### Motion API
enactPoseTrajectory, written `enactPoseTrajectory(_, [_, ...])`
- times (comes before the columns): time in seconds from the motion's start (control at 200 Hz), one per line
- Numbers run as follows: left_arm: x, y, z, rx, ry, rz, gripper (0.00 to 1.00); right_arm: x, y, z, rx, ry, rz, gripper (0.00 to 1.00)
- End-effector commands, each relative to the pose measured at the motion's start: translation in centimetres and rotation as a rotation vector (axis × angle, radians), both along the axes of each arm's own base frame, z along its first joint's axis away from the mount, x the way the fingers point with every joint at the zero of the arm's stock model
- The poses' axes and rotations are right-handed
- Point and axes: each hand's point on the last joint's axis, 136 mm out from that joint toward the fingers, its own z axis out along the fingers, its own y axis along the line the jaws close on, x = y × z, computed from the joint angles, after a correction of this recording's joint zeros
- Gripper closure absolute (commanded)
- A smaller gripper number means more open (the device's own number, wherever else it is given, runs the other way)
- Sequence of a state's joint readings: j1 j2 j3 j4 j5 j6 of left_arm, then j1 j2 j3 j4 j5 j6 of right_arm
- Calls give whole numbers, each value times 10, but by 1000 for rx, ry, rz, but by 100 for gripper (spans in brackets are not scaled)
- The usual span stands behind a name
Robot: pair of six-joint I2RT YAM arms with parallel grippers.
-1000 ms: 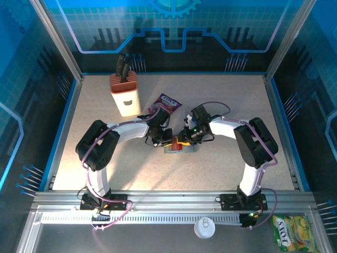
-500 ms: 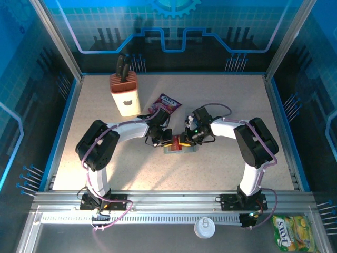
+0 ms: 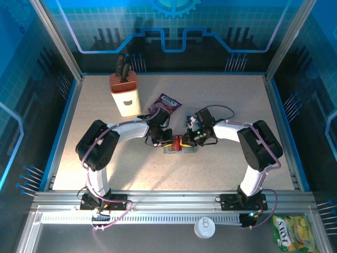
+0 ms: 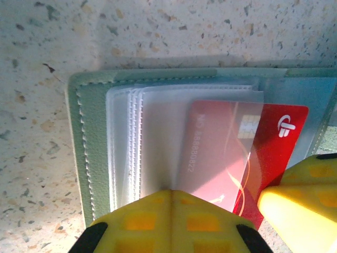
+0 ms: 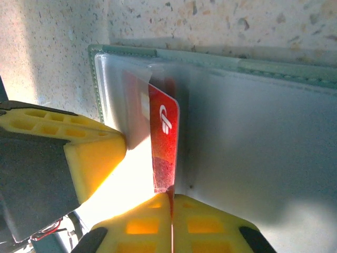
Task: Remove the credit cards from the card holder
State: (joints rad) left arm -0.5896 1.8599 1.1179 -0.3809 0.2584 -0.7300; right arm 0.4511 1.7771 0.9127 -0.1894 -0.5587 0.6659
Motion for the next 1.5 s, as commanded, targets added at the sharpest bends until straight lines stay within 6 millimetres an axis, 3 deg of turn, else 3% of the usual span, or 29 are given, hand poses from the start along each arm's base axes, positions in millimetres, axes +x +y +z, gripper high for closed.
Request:
enactPoseTrajectory(0.0, [-11, 5, -2, 12, 13, -14, 100, -10, 2, 9, 21, 4, 10, 93])
enactPoseTrajectory(0.085, [-14, 7, -1, 10, 14, -14, 100, -12, 3, 14, 23, -6, 14, 94])
enactPoseTrajectory(0.17, [-18, 10, -2, 14, 19, -13, 100, -23, -2, 7, 6, 16, 15, 94])
enactPoseTrajectory(0.595, [-20, 12, -3, 24, 18, -20, 100, -26, -14, 13, -53, -8, 11, 96])
enactPoseTrajectory(0.84, [-23, 12, -2, 8, 16, -6, 100, -29, -26, 35, -93, -79, 42, 100])
enactPoseTrajectory(0.865, [-22, 11, -1, 3, 13, -8, 100, -22, -23, 45, -86, -108, 49, 100])
enactPoseTrajectory(1.091, [-18, 7, 8, -21, -13, 0, 100, -22, -40, 74, -205, -226, 201, 100])
enactPoseTrajectory(1.276, [-13, 7, 17, -28, -48, -8, 100, -9, -63, 93, -391, -351, 354, 100])
enactPoseTrajectory(1.496, [-7, 1, 27, -48, -71, -21, 98, 9, -85, 96, -572, -515, 644, 100])
